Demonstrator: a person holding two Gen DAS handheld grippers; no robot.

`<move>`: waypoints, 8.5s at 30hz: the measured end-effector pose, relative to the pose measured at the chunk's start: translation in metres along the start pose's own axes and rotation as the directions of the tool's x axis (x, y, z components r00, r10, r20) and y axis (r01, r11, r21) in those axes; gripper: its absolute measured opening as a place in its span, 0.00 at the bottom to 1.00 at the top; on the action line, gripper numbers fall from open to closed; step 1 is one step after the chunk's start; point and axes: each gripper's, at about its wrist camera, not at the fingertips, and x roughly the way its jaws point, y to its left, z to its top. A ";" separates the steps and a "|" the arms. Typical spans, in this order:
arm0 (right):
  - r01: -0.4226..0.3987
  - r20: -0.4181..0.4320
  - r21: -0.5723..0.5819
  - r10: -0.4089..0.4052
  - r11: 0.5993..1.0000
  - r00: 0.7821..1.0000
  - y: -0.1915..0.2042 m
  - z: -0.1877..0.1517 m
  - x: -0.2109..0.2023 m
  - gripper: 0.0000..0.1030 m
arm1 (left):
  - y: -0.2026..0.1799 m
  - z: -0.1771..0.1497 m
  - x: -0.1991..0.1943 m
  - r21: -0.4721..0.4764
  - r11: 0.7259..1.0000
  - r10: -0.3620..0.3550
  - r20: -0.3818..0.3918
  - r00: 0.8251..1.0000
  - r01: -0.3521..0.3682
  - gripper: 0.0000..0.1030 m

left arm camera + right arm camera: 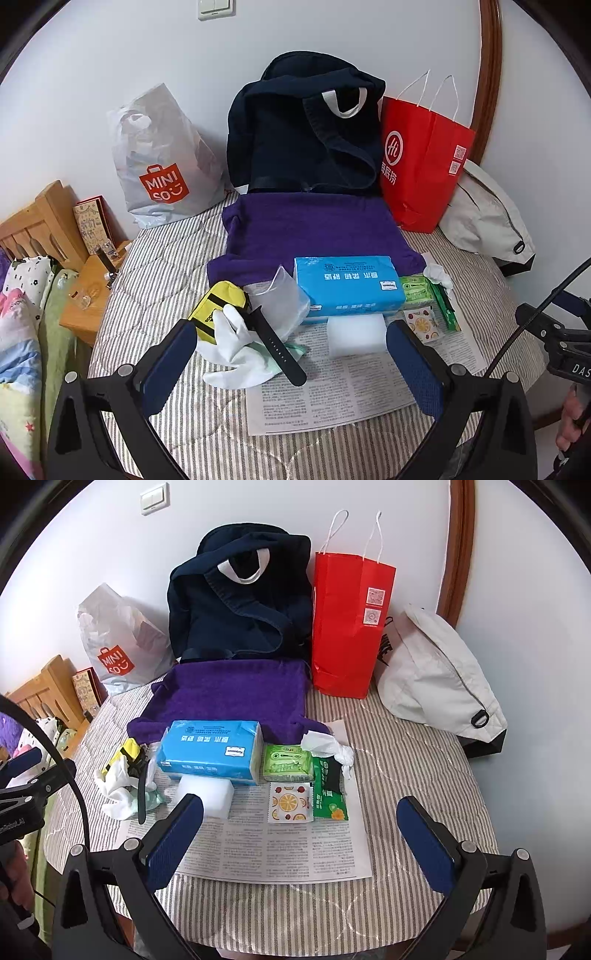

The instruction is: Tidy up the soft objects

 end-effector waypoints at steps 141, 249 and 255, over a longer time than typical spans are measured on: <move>-0.009 -0.239 0.041 0.019 0.999 0.971 -0.052 0.017 0.244 0.87 | 0.087 -0.007 0.096 -0.140 0.978 -0.151 0.017 0.988 0.151 0.12; -0.202 -0.152 -0.086 0.187 0.976 0.971 0.008 0.123 0.266 0.56 | 0.061 0.136 0.327 -0.073 0.987 -0.157 -0.201 0.967 0.145 0.64; -0.198 -0.133 -0.021 0.194 0.980 0.972 -0.011 0.104 0.238 0.56 | 0.048 0.132 0.305 -0.042 0.990 -0.143 -0.205 0.968 0.138 0.82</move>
